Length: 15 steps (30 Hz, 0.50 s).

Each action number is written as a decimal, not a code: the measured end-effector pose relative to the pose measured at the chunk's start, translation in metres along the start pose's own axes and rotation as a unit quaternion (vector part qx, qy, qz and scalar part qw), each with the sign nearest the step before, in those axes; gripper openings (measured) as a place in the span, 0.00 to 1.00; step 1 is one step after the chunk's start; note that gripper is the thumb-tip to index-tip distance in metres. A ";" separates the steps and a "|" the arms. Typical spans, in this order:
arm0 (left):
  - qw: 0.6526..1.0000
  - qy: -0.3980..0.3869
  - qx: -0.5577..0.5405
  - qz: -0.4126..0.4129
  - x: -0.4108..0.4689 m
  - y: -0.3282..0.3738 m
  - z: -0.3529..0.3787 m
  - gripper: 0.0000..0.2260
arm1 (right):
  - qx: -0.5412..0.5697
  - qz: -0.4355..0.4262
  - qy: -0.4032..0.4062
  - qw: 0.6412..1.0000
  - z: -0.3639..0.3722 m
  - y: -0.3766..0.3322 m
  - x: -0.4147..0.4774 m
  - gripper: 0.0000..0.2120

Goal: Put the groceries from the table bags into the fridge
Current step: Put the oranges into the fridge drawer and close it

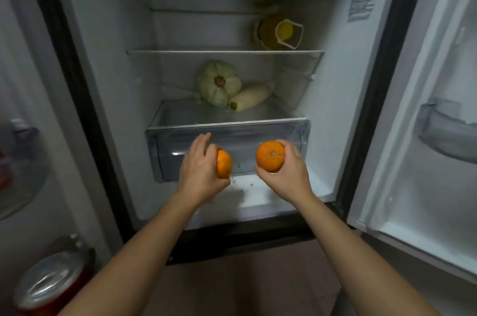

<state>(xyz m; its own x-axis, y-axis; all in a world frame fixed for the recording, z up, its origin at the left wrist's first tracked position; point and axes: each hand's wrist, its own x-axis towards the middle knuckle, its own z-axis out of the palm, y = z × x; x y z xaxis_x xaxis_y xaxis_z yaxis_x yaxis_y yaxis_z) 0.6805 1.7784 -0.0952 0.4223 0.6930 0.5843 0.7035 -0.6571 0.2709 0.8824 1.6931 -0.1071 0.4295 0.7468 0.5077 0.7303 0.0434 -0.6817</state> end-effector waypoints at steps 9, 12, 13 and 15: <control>0.992 -0.057 0.109 -0.036 0.072 -0.035 0.025 0.34 | -0.074 -0.152 -0.054 0.984 0.039 0.045 0.114 0.40; 0.991 -0.063 0.110 -0.037 0.070 -0.040 0.030 0.34 | -0.095 -0.159 -0.051 0.981 0.046 0.053 0.120 0.41; 0.992 -0.058 0.110 -0.034 0.069 -0.041 0.031 0.34 | -0.103 -0.163 -0.046 0.980 0.047 0.055 0.120 0.42; 0.993 -0.047 0.100 -0.032 0.066 -0.042 0.032 0.32 | -0.104 -0.156 -0.036 0.982 0.048 0.054 0.119 0.43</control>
<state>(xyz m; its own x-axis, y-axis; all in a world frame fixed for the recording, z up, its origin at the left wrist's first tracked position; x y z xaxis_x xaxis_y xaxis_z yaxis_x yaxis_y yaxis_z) 0.6972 1.8609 -0.0928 0.4181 0.7618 0.4949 0.8258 -0.5457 0.1422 0.9480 1.8159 -0.1089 0.1337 0.7638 0.6314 0.9164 0.1474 -0.3723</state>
